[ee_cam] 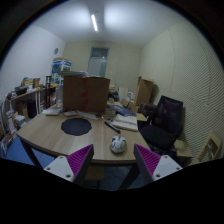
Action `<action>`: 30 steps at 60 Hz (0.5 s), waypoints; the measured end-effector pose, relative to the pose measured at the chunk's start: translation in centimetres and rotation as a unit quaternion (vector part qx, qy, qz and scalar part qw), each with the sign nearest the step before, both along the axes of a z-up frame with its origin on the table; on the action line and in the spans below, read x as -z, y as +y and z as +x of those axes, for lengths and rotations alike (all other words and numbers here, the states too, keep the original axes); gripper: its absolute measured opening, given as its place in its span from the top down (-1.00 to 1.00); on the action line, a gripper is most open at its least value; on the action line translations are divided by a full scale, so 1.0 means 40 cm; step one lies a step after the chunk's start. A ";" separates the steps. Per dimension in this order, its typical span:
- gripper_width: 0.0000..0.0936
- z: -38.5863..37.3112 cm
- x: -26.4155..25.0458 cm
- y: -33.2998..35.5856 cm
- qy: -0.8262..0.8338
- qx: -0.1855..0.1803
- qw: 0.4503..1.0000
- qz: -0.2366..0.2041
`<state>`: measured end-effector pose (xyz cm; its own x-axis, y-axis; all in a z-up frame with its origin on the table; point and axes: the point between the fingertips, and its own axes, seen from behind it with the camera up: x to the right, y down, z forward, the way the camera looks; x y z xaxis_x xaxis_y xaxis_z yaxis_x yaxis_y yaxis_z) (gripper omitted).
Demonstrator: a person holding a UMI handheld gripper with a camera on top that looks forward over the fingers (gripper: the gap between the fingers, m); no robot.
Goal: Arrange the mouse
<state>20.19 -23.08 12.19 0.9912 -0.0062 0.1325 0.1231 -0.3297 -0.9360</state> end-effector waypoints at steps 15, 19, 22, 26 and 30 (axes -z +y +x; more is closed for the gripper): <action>-0.78 0.026 0.042 0.018 0.001 -0.031 0.999 -0.015; -0.77 0.023 0.078 0.043 0.016 -0.053 0.998 -0.028; -0.77 0.015 0.126 0.085 0.031 -0.062 0.997 -0.039; -0.78 0.029 0.168 0.131 0.053 -0.059 0.996 -0.050; -0.78 0.044 0.218 0.193 0.063 -0.050 0.995 -0.061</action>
